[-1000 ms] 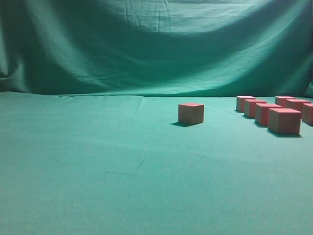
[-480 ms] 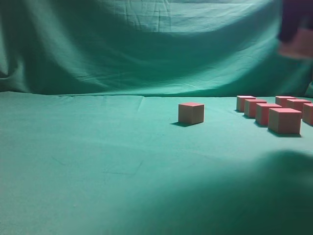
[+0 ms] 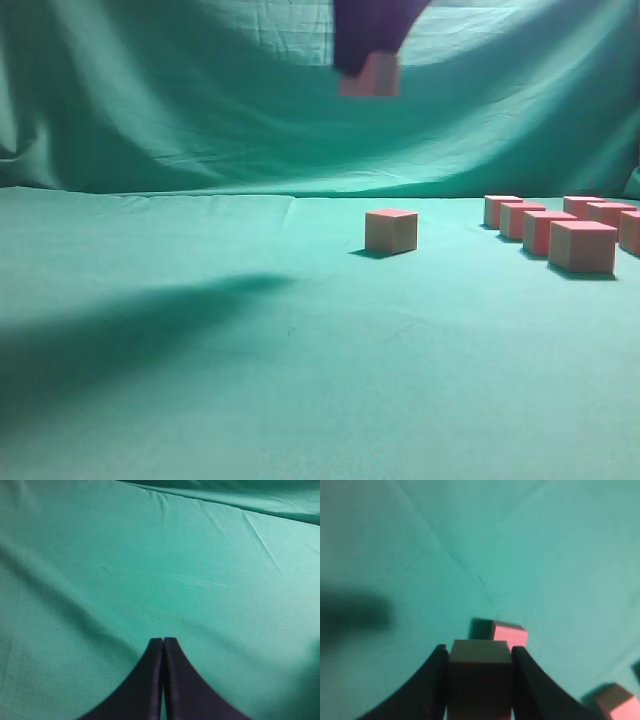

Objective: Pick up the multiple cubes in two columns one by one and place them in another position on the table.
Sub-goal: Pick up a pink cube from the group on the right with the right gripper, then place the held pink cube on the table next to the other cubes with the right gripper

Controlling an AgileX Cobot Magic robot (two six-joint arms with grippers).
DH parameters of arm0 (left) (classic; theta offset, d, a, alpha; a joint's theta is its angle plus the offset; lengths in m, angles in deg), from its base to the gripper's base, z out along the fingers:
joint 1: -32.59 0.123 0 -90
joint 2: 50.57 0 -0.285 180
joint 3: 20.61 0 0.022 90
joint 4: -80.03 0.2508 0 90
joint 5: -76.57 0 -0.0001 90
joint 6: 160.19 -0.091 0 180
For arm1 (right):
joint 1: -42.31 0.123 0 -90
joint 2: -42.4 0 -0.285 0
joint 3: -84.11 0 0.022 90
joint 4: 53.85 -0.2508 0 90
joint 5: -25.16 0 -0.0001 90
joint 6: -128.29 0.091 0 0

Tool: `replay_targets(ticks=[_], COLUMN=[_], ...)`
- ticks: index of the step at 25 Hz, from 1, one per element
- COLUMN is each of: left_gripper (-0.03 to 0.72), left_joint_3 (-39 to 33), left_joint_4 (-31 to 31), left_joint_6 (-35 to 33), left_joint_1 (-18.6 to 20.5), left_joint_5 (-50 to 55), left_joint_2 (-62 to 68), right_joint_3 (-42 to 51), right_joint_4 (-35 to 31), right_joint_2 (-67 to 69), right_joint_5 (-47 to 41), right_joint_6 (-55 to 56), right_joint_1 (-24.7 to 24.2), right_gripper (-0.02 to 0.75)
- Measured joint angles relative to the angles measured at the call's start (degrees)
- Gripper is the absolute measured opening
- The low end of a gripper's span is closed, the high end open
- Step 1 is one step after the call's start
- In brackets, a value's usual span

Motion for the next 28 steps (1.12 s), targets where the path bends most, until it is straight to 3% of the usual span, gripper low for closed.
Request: replay_targets(ticks=[7,17,28], left_gripper=[0.000,0.000,0.000], left_joint_3=[0.0,0.0,0.0], left_joint_4=[0.0,0.0,0.0], left_joint_6=[0.0,0.0,0.0], left_joint_1=[0.0,0.0,0.0], left_joint_5=[0.0,0.0,0.0], left_joint_2=[0.0,0.0,0.0], right_joint_3=[-11.8,-12.6,-12.7], right_joint_4=[1.7,2.3,2.1], right_joint_2=[12.5,16.7,18.6], right_joint_5=[-0.4,2.0,3.4], right_joint_6=[-9.2,-23.7,-25.5], right_joint_1=[3.6,3.6,0.7], right_gripper=[0.268,0.268,0.268])
